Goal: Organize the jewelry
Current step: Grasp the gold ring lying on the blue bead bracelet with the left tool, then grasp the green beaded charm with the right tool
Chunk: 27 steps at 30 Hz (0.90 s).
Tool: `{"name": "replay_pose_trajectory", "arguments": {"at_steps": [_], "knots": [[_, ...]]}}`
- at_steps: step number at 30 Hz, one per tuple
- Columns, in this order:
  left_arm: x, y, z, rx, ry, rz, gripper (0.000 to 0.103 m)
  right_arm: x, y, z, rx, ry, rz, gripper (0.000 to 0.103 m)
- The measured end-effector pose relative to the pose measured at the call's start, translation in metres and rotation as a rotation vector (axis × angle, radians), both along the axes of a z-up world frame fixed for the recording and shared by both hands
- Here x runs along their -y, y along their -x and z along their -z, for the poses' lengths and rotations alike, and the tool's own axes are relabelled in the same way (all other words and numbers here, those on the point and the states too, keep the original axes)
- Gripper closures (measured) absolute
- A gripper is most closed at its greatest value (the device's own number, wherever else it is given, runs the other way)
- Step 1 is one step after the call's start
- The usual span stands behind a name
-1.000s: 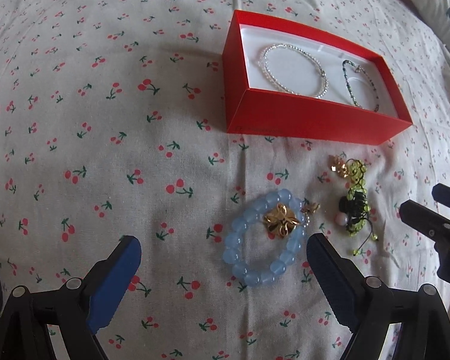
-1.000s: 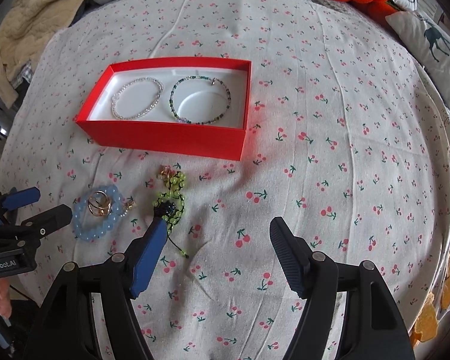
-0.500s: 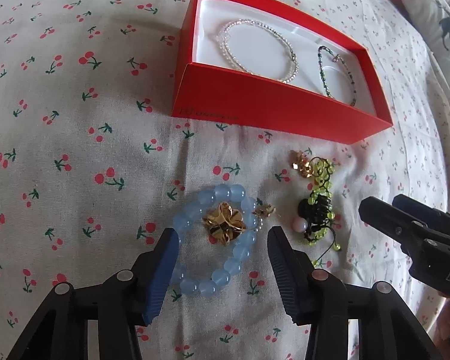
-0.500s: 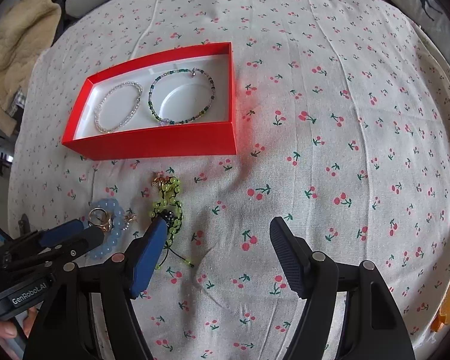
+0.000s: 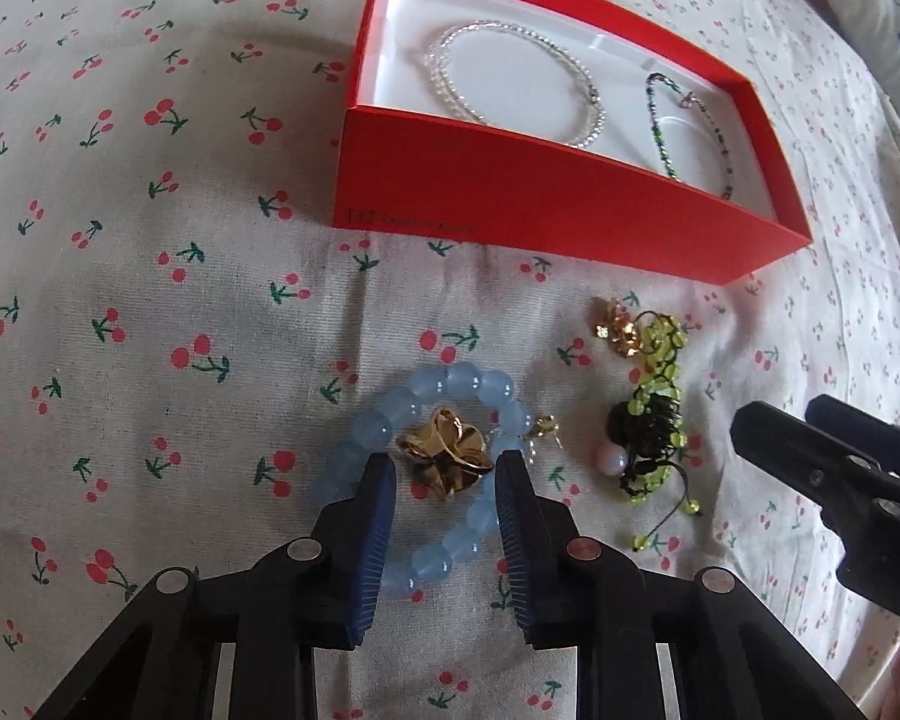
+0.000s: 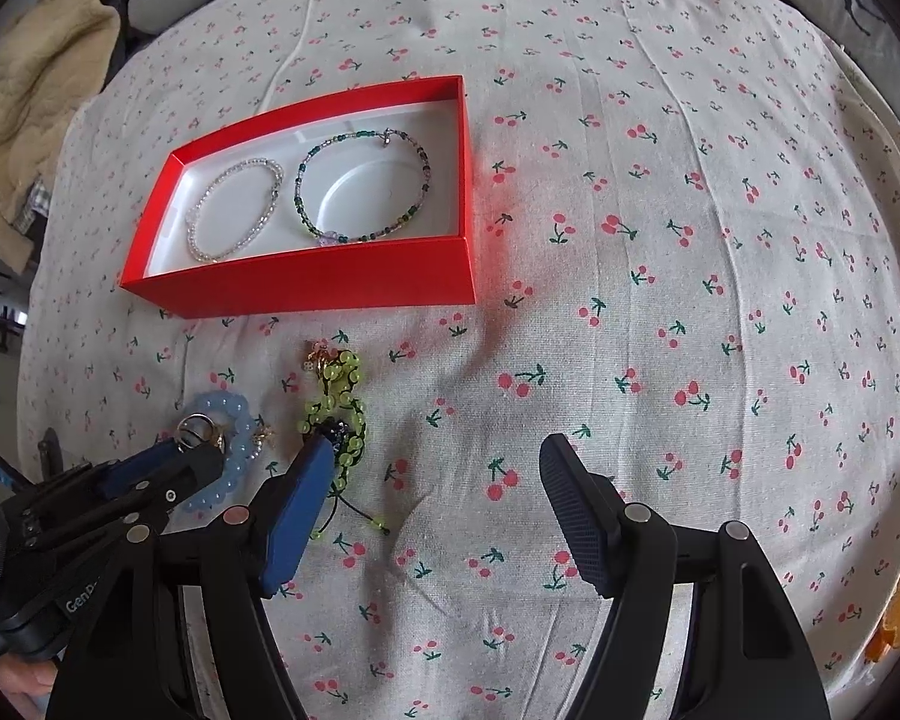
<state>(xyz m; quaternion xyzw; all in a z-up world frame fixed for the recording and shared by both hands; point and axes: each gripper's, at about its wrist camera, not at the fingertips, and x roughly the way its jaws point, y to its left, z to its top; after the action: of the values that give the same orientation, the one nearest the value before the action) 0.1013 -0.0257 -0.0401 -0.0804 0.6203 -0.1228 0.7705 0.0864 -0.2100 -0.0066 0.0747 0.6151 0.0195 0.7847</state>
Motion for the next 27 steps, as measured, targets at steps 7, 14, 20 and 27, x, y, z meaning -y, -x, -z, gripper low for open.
{"name": "replay_pose_trajectory", "arguments": {"at_steps": [7,14,20,27], "knots": [[0.001,-0.004,0.004,0.042,-0.01,-0.038,0.081,-0.007,-0.004,0.002,-0.001,-0.007,-0.015,0.029],[0.002,0.0,-0.013,0.09,0.01,-0.016,0.082,-0.012,-0.01,0.0,0.018,-0.05,0.0,0.029],[-0.007,0.006,-0.021,0.111,0.005,-0.001,0.082,-0.022,-0.017,0.004,0.022,-0.091,-0.001,0.06],[-0.016,0.011,-0.022,0.113,0.001,0.005,0.082,-0.038,-0.029,0.017,0.01,-0.097,-0.022,0.085]]}}
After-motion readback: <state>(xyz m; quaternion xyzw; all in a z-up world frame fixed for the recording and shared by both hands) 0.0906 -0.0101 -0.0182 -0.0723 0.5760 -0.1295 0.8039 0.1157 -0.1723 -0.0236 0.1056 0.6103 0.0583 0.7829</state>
